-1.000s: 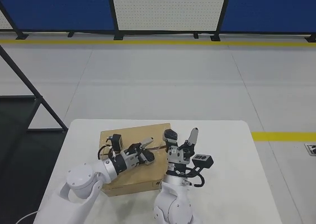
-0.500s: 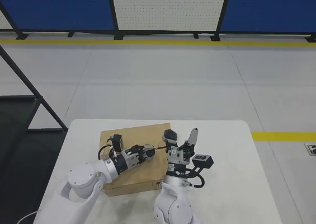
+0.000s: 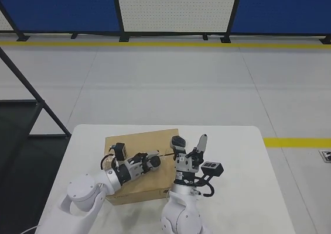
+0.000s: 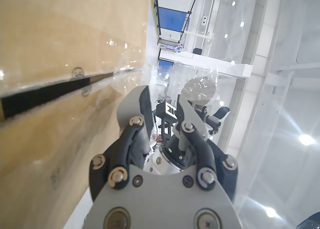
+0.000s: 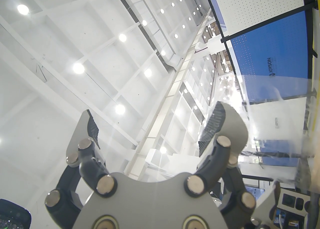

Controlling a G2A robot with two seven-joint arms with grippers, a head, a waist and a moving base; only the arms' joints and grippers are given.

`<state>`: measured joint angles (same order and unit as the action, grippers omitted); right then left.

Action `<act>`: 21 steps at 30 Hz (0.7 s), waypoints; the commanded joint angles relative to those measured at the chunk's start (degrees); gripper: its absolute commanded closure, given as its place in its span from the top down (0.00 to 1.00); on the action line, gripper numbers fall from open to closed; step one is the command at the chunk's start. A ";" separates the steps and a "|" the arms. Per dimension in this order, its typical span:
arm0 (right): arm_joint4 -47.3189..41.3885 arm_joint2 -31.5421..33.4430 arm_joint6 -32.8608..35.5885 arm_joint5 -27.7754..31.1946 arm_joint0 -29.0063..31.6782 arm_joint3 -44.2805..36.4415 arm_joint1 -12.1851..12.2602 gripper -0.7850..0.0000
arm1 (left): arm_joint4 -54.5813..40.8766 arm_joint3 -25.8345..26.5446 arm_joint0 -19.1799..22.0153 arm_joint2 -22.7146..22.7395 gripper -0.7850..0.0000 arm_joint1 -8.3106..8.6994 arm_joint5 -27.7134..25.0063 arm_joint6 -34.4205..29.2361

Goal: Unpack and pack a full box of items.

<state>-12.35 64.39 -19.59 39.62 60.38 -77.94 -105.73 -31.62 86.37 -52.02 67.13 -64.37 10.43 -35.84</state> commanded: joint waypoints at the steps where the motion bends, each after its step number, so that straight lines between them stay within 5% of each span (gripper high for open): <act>1: -0.12 -0.02 0.04 -0.06 0.01 -0.01 0.00 1.00 | -0.15 0.54 -0.54 0.40 0.60 0.04 0.16 -0.09; 12: -0.33 -0.10 0.40 -0.13 -0.22 0.30 -0.05 1.00 | -1.98 0.05 -0.07 -0.63 0.52 -0.58 0.73 -0.71; 21: -0.69 -0.09 0.67 0.26 -0.21 0.32 -0.04 1.00 | 0.26 1.82 -1.88 2.45 0.63 -0.28 -1.83 2.75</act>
<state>-12.99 64.27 -18.93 39.85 60.18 -77.61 -105.77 -32.61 87.90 -53.76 69.04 -64.76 9.04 -33.60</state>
